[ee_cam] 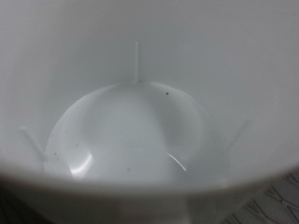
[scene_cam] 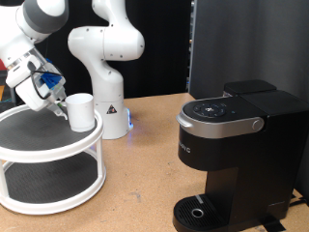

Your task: Make a cup of coffee with the keurig machine

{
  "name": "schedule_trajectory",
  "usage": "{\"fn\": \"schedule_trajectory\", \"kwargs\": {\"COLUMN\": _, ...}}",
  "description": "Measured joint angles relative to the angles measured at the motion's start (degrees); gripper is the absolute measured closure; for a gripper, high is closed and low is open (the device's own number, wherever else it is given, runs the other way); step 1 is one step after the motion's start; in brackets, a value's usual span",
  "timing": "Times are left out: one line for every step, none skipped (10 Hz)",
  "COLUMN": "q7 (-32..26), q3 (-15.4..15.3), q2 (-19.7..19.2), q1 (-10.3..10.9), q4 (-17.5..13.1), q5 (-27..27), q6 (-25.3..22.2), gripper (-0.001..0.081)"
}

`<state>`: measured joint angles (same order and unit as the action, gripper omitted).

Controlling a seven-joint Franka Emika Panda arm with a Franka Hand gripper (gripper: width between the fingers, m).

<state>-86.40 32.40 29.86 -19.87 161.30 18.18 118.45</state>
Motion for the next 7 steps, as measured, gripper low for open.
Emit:
{"fn": "schedule_trajectory", "kwargs": {"q7": -0.2, "q3": 0.0, "q2": -0.1, "q1": 0.0, "q4": 0.0, "q5": 0.4, "q6": 0.0, "gripper": 0.0196}}
{"fn": "schedule_trajectory", "kwargs": {"q7": -0.2, "q3": 0.0, "q2": -0.1, "q1": 0.1, "q4": 0.0, "q5": 0.6, "q6": 0.0, "gripper": 0.0364}}
{"fn": "schedule_trajectory", "kwargs": {"q7": -0.2, "q3": 0.0, "q2": -0.1, "q1": 0.1, "q4": 0.0, "q5": 0.9, "q6": 0.0, "gripper": 0.0364}}
{"fn": "schedule_trajectory", "kwargs": {"q7": -0.2, "q3": 0.0, "q2": -0.1, "q1": 0.1, "q4": 0.0, "q5": 1.3, "q6": 0.0, "gripper": 0.0560}}
{"fn": "schedule_trajectory", "kwargs": {"q7": -0.2, "q3": 0.0, "q2": -0.1, "q1": 0.1, "q4": -0.1, "q5": 1.8, "q6": 0.2, "gripper": 0.0695}}
{"fn": "schedule_trajectory", "kwargs": {"q7": 0.3, "q3": -0.1, "q2": -0.1, "q1": 0.1, "q4": -0.1, "q5": 1.9, "q6": 1.1, "gripper": 0.0695}}
{"fn": "schedule_trajectory", "kwargs": {"q7": 1.1, "q3": -0.3, "q2": 0.0, "q1": 0.0, "q4": -0.2, "q5": 1.9, "q6": 1.4, "gripper": 0.0730}}
